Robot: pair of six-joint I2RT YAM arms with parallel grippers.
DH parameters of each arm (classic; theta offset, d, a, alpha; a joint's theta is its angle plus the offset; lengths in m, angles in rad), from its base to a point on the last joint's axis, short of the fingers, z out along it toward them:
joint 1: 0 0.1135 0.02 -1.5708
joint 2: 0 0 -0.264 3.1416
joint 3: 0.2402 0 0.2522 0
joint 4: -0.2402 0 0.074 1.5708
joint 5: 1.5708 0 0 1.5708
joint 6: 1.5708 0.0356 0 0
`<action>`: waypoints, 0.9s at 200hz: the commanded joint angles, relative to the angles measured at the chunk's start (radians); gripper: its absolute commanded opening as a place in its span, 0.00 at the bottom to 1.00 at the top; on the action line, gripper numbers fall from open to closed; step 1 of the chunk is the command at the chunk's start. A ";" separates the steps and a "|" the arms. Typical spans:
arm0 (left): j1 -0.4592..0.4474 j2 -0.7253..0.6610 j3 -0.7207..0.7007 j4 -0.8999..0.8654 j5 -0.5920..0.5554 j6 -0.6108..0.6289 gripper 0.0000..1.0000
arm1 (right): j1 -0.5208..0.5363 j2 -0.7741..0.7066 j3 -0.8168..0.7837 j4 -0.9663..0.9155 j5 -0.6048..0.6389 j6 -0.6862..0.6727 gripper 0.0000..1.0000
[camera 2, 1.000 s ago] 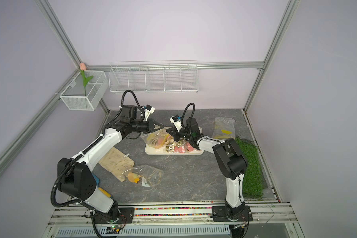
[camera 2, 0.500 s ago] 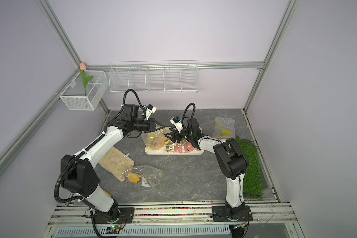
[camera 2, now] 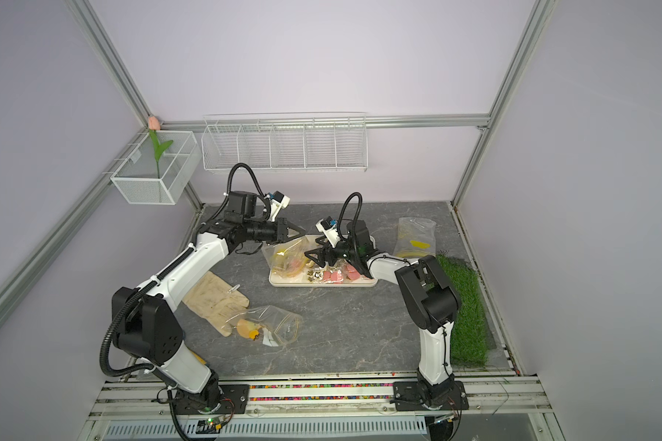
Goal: Pour cookies out of the ziploc bag
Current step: 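Pour the cookies out of the ziploc bag onto the tray.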
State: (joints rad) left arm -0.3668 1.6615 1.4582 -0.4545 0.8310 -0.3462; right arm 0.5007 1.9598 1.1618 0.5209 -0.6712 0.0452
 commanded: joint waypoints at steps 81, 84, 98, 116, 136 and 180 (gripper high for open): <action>0.005 0.043 0.060 0.070 0.029 -0.011 0.00 | -0.005 -0.120 -0.084 -0.031 0.046 0.001 0.87; 0.006 0.045 0.063 0.074 0.030 -0.014 0.00 | -0.005 -0.123 -0.086 -0.034 0.048 0.001 0.87; 0.005 0.058 0.078 0.082 0.037 -0.022 0.00 | -0.006 -0.136 -0.094 -0.043 0.056 0.001 0.87; 0.006 0.063 0.082 0.098 0.039 -0.031 0.00 | -0.005 -0.154 -0.108 -0.050 0.070 -0.002 0.88; 0.006 0.067 0.075 0.136 0.044 -0.053 0.00 | -0.009 -0.171 -0.123 -0.052 0.079 -0.001 0.88; 0.005 0.075 0.064 0.229 0.059 -0.119 0.00 | -0.017 -0.213 -0.148 -0.067 0.090 0.002 0.88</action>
State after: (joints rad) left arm -0.3664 1.7180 1.5013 -0.3027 0.8654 -0.4278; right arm 0.4953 1.7977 1.0389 0.4679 -0.5938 0.0456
